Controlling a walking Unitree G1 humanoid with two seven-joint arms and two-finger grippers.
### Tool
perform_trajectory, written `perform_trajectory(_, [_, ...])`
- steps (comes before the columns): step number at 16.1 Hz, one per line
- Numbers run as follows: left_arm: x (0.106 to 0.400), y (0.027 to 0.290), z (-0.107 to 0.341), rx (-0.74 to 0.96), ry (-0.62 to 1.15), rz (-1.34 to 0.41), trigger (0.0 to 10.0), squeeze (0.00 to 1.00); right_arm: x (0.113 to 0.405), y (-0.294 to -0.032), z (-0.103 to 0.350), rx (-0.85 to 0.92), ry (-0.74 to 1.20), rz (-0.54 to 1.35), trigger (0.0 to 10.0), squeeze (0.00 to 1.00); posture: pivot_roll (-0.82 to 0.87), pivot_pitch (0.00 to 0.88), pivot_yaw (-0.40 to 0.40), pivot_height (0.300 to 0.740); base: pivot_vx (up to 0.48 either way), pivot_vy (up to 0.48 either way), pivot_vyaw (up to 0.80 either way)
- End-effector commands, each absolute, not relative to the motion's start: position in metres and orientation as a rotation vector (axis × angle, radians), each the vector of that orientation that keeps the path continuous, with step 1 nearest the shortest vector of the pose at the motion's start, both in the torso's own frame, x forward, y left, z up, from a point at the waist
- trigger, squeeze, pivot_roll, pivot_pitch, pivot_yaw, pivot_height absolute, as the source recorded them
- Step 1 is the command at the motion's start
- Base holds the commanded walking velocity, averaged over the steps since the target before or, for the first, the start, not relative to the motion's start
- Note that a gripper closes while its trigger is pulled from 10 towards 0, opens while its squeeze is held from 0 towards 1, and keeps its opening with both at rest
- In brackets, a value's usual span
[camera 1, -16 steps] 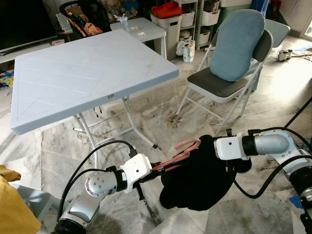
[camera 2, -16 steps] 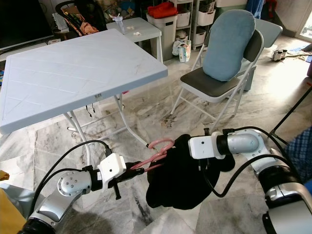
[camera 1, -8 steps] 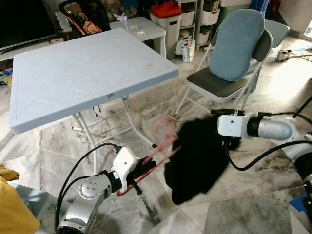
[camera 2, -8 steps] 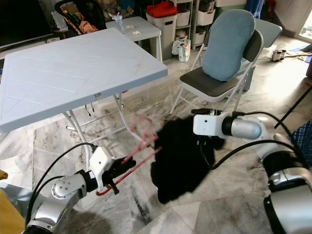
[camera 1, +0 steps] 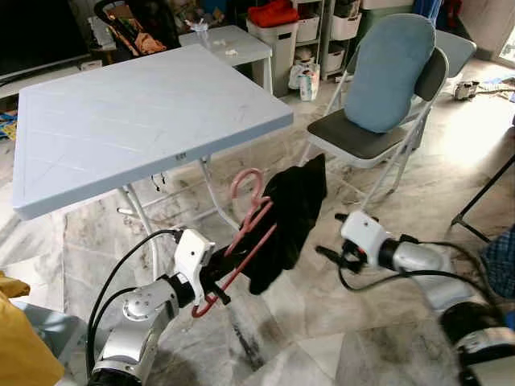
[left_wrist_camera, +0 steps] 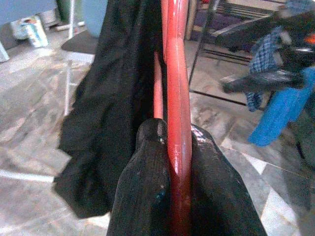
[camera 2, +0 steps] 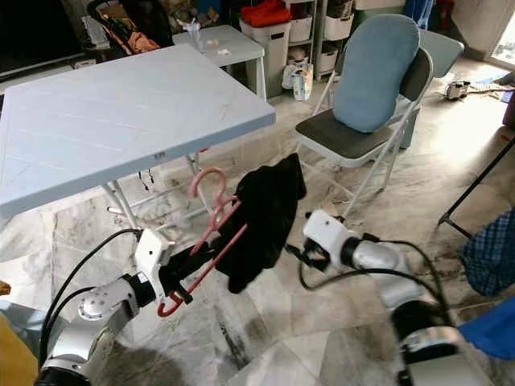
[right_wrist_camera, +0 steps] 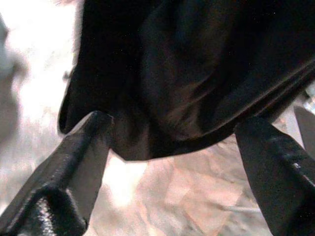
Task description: Hang hanger
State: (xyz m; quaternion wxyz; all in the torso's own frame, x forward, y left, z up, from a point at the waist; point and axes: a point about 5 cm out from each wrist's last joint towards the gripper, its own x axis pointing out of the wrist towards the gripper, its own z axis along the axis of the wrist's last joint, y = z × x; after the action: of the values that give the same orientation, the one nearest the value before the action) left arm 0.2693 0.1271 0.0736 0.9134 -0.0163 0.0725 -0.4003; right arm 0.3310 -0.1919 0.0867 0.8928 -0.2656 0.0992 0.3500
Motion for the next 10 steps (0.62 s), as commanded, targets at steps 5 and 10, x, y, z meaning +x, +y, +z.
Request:
perform_trajectory(5, [0.266, 0.120, 0.090, -0.022, 0.107, -0.928, 0.0, 0.00, 0.339, -0.179, 0.089, -0.301, 0.207, 0.500, 10.0, 0.02, -0.11, 0.001, 0.049, 0.740, 0.000, 0.000, 0.00])
perform_trajectory(10, [0.260, 0.119, 0.092, -0.024, 0.122, -0.960, 0.0, 0.00, 0.339, -0.171, 0.086, -0.266, 0.227, 0.501, 0.0, 0.00, -0.10, 0.006, 0.049, 0.740, 0.000, 0.000, 0.00])
